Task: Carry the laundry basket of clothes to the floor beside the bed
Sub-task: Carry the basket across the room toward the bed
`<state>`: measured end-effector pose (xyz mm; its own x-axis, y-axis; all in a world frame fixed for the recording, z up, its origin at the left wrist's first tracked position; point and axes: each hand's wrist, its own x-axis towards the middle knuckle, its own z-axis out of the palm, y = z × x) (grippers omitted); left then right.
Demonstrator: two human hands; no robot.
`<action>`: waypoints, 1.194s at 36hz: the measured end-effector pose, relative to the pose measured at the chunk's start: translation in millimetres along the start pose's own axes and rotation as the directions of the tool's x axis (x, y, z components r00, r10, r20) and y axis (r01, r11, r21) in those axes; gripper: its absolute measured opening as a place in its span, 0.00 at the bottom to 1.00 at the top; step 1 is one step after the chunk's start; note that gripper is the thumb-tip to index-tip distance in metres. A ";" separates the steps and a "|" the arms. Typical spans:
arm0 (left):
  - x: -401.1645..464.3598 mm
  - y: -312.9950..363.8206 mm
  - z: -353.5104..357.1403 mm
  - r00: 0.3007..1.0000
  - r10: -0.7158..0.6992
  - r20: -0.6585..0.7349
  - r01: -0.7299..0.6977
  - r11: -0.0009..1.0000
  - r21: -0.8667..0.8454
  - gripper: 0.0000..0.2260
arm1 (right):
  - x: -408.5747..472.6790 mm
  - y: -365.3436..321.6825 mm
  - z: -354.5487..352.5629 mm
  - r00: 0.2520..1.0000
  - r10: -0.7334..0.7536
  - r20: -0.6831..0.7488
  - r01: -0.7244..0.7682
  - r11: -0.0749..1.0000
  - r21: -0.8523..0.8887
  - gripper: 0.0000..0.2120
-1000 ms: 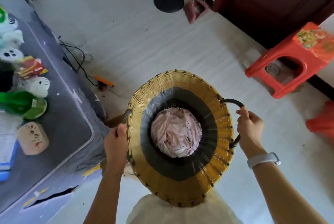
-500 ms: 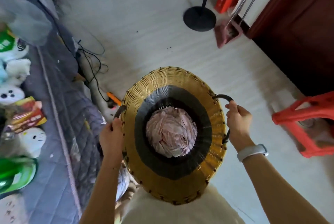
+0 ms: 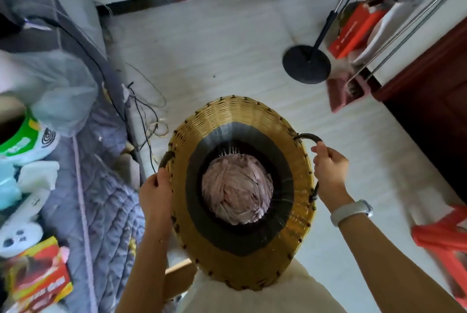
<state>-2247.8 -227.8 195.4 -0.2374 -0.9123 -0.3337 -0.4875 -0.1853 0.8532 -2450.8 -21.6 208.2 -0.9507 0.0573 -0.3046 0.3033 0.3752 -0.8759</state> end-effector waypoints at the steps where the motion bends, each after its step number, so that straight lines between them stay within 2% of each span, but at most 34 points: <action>1: 14.5 7.4 1.8 1.000 -0.003 0.007 0.003 1.000 -0.005 0.15 | 7.1 -8.7 12.6 1.000 0.000 -0.002 0.000 1.000 -0.008 0.13; 16: 199.4 96.0 40.0 0.998 -0.056 -0.010 0.057 0.998 0.029 0.15 | 106.4 -122.0 165.5 0.999 -0.003 0.046 0.004 1.000 -0.011 0.13; 21: 256.1 133.8 67.5 0.996 -0.050 -0.079 0.053 0.998 0.035 0.17 | 162.3 -152.3 217.2 0.997 -0.006 0.075 0.008 1.000 -0.022 0.18; 24: 293.1 161.1 84.4 0.994 -0.064 -0.092 0.066 0.998 0.019 0.14 | 200.1 -178.6 253.7 0.995 -0.001 0.098 0.004 1.000 -0.030 0.17; 27: 331.2 187.8 100.0 0.992 -0.082 -0.100 0.083 0.997 0.008 0.14 | 237.2 -209.0 291.3 0.991 -0.005 0.134 0.008 1.000 -0.018 0.19; 30: 371.2 216.0 114.0 0.988 -0.084 -0.130 0.086 0.996 0.007 0.15 | 272.4 -240.1 326.8 0.984 -0.028 0.173 0.034 0.999 -0.028 0.22; 39: 481.0 273.5 137.2 0.971 -0.125 -0.203 0.100 0.987 -0.128 0.15 | 350.2 -324.0 434.9 0.963 -0.115 0.244 0.138 0.987 -0.080 0.22; 43: 532.7 293.0 140.6 0.963 -0.128 -0.235 0.098 0.986 -0.136 0.16 | 373.2 -355.3 493.5 0.950 -0.146 0.275 0.178 0.979 -0.097 0.22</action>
<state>-2635.2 -716.7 211.3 0.0314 -0.9410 -0.3369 -0.3900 -0.3219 0.8627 -2881.7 -590.2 221.1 -0.9302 -0.2545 -0.2646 0.1213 0.4673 -0.8758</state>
